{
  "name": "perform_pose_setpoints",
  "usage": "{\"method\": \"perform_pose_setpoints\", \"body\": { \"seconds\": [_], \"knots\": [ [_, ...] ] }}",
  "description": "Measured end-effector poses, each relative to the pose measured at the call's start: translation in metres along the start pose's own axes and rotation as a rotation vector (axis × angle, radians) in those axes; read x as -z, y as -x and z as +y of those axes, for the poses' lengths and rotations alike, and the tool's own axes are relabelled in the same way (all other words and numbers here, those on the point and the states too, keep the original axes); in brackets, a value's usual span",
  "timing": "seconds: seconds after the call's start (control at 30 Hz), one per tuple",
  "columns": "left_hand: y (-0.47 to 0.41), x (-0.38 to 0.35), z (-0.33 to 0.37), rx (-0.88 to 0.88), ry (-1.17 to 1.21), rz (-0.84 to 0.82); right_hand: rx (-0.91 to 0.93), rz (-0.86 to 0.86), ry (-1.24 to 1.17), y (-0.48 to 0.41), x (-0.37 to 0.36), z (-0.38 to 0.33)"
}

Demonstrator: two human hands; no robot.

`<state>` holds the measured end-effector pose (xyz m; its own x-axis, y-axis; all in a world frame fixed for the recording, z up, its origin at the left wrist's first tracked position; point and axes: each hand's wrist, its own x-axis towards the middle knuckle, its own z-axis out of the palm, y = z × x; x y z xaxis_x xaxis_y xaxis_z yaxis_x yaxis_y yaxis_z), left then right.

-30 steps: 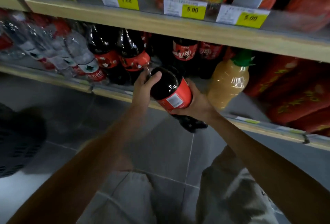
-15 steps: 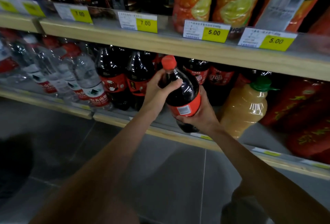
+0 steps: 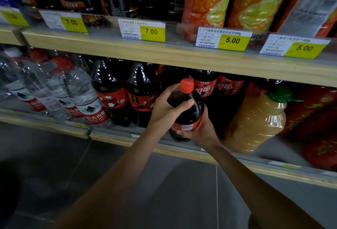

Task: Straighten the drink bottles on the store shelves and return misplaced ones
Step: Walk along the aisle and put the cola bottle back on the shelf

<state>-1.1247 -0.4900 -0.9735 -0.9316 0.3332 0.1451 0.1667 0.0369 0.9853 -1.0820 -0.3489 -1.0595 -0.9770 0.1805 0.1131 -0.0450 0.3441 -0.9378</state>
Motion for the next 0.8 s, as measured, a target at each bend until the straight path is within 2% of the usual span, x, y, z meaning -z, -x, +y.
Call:
{"method": "perform_pose_setpoints", "body": {
  "seconds": [0.23, 0.43, 0.57, 0.8],
  "knots": [
    [-0.018, 0.003, -0.01, 0.024, 0.026, 0.04, -0.005, -0.04, -0.004, -0.018, -0.001, -0.001],
    [-0.029, 0.004, -0.018, 0.136, 0.055, 0.119, -0.028, -0.058, 0.004, -0.035, -0.004, -0.005],
    [-0.026, 0.002, -0.02, 0.143, -0.027, 0.071, -0.031, -0.006, -0.018, -0.037, -0.007, -0.002],
    [-0.021, 0.007, -0.023, 0.149, 0.023, -0.047, -0.038, 0.106, -0.076, -0.032, -0.014, 0.001]
  ]
}}
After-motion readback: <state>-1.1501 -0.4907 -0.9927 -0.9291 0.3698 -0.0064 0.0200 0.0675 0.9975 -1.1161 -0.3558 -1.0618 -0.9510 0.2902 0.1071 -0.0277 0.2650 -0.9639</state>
